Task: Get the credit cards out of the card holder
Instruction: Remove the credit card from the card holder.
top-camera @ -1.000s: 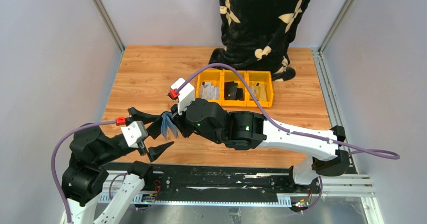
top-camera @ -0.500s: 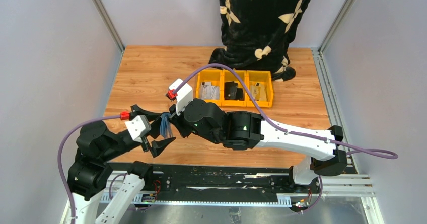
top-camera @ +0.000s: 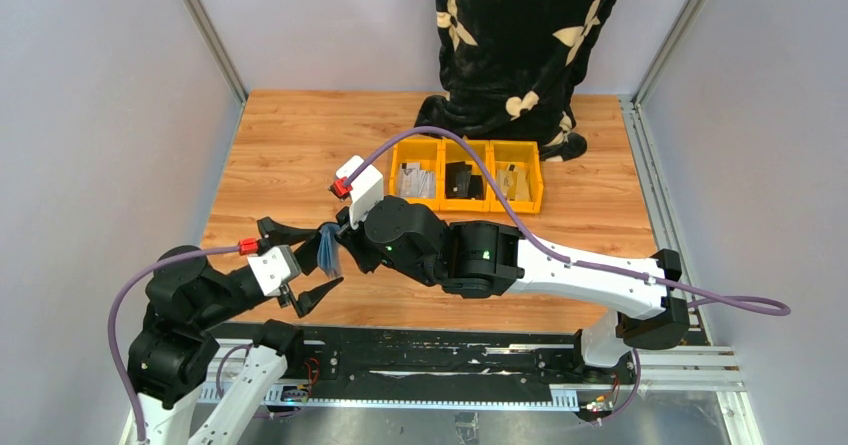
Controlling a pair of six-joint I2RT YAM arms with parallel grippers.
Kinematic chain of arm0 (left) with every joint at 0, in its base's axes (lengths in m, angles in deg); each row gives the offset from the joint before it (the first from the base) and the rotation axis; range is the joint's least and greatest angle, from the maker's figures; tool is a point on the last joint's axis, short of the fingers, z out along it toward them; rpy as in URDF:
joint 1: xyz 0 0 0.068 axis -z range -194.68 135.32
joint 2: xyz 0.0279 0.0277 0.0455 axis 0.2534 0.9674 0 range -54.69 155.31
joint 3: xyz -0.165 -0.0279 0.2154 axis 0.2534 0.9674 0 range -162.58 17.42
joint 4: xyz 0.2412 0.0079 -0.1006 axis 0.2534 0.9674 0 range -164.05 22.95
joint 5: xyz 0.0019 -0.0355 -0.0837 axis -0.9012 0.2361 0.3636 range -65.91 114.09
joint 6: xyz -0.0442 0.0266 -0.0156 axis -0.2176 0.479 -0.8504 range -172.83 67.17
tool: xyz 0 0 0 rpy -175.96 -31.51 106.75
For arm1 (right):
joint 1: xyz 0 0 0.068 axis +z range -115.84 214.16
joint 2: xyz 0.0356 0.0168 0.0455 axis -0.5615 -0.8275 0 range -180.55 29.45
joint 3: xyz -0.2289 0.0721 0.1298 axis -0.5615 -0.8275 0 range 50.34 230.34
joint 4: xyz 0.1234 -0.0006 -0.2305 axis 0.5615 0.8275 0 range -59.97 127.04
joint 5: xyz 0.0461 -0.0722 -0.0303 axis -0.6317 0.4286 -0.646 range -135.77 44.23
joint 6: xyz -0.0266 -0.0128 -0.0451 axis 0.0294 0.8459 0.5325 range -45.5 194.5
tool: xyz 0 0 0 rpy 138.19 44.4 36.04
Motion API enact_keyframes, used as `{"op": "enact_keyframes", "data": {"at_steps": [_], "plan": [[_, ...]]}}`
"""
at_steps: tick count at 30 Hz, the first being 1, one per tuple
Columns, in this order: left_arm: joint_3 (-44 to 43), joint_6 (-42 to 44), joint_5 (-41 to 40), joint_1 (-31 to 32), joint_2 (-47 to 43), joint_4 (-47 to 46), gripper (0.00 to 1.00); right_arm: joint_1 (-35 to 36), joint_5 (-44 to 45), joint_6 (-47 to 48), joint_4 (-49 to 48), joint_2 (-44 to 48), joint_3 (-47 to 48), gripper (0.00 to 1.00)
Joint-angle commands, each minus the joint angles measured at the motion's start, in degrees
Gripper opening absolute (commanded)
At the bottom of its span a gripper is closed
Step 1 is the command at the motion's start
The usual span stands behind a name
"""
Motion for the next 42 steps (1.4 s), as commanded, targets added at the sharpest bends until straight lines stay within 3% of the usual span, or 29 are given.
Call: {"op": "enact_keyframes", "data": {"at_steps": [1,9,14,21,31,42], "plan": [[-1.7,2.3,1.3,0.0,-0.2,1.6,0.93,0.8,0.4,0.5,0.1,1.5,1.3,0.00],[-2.8,2.9,1.4,0.0,0.6,1.9,0.95,0.8,0.3,0.2,0.1,2.3,0.7,0.00],[-2.3,-0.9,0.2,0.0,1.1,-1.0,0.95,0.9,0.0,0.1,0.6,1.6,1.5,0.00],[-0.3,-4.7,5.1,0.0,1.5,-1.8,0.98,1.0,0.4,0.1,0.9,0.7,2.5,0.00],[1.0,-1.6,-5.9,0.0,-0.2,-4.8,0.88,1.2,0.8,0.1,1.1,0.6,2.8,0.00],[1.1,-3.1,-7.9,0.0,-1.6,-6.8,0.88,1.4,1.3,0.2,0.8,1.7,1.9,0.00]]}}
